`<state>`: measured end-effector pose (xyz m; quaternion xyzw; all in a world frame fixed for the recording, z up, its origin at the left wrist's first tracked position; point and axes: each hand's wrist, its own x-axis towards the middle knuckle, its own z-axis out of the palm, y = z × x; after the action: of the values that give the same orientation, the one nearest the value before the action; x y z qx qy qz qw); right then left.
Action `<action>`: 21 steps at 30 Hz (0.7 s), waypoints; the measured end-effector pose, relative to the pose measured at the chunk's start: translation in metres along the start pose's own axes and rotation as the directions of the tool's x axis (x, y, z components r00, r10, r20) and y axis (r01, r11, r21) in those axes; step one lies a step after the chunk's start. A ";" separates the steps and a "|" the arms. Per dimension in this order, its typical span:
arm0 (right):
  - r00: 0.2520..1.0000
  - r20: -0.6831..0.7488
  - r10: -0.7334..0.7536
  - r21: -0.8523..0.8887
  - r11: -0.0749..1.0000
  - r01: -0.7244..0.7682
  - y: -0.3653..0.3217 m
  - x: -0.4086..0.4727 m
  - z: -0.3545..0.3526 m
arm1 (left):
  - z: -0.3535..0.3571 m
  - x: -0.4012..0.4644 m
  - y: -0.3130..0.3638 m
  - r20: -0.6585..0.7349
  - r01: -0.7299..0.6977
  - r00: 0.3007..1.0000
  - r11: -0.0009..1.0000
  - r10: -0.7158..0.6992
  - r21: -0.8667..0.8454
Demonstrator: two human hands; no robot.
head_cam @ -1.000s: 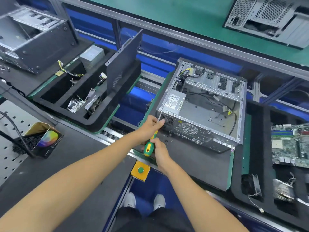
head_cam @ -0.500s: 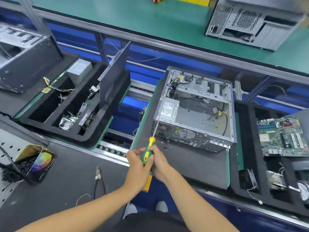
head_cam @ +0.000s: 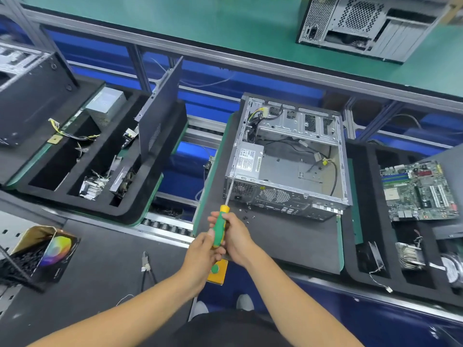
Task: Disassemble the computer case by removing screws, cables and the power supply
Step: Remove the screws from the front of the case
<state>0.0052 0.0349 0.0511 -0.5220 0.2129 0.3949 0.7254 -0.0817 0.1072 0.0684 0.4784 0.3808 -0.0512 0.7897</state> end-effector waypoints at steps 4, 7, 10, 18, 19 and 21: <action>0.987 -0.144 -0.071 -0.136 0.989 0.052 -0.003 0.001 0.008 | 0.001 0.007 0.013 0.095 0.134 0.989 0.961 -0.114 -0.241; 0.979 -0.184 -0.092 -0.106 0.992 0.074 -0.002 0.001 0.016 | 0.007 0.010 0.014 0.080 0.053 0.995 0.999 -0.054 0.014; 0.972 -0.185 -0.147 -0.145 0.982 0.121 -0.005 0.001 0.011 | 0.004 0.011 0.016 0.086 -0.044 0.996 0.973 0.025 0.227; 0.995 0.100 0.015 0.020 1.000 -0.017 -0.015 0.002 0.006 | 0.009 0.003 0.023 0.146 0.039 0.988 0.999 -0.040 0.010; 0.990 0.138 0.007 0.023 1.000 -0.010 -0.016 0.002 0.004 | 0.009 0.002 0.025 0.149 0.073 0.987 0.996 -0.065 -0.047; 0.989 0.149 -0.023 -0.033 0.999 0.028 -0.015 0.001 0.001 | 0.006 0.003 0.028 0.161 0.113 0.982 0.987 -0.094 -0.115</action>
<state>0.0179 0.0336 0.0596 -0.5066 0.1446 0.4269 0.7350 -0.0634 0.1183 0.0883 0.4028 0.3449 -0.1056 0.8412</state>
